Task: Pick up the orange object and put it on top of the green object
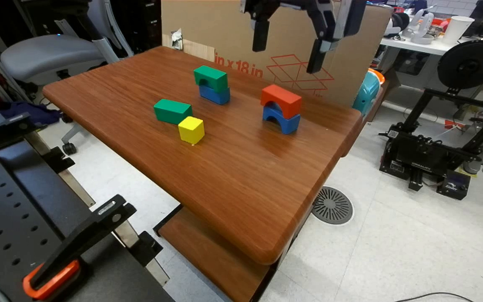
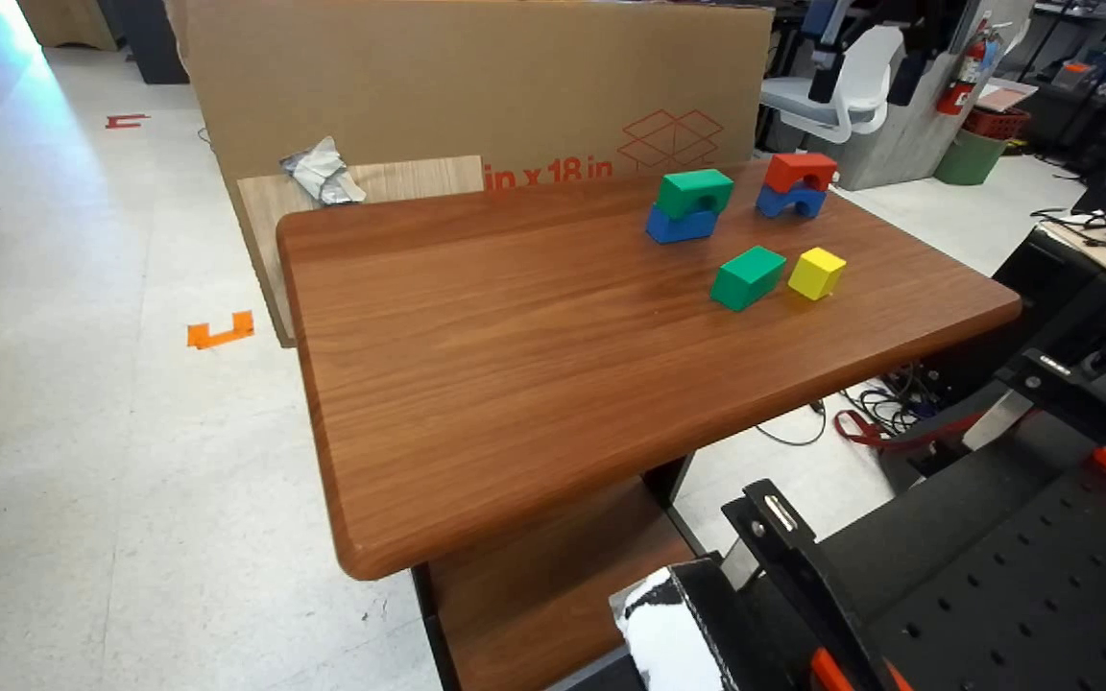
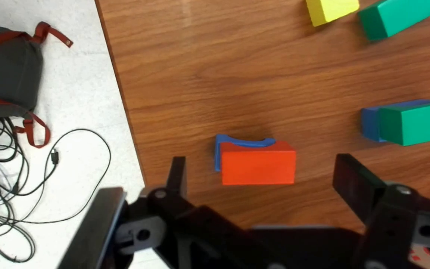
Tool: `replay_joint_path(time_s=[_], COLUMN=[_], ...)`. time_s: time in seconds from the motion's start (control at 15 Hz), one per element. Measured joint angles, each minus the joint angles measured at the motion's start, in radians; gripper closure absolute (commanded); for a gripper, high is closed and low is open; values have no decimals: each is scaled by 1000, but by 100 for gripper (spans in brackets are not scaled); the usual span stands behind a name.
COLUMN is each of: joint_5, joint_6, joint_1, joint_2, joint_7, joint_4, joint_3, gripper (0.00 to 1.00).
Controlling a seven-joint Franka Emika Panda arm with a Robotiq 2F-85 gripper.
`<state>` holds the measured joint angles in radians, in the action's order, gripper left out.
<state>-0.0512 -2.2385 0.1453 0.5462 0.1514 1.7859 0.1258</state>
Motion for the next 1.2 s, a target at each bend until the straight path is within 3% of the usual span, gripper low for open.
replay_joint_path(time_s=[0.8,0.93,1.07,1.2], joint_5=[87,90,100,107], joint_6=[-42,-42,-42,-42], joint_1=[0,0,0,0], joint_2=[141,152,161,169], joint_7=[91,101,106,109], joint_4=[-88,-96,-106,-114], joint_3=[-33,-39,-40,-40], gripper=[0,28,44,55])
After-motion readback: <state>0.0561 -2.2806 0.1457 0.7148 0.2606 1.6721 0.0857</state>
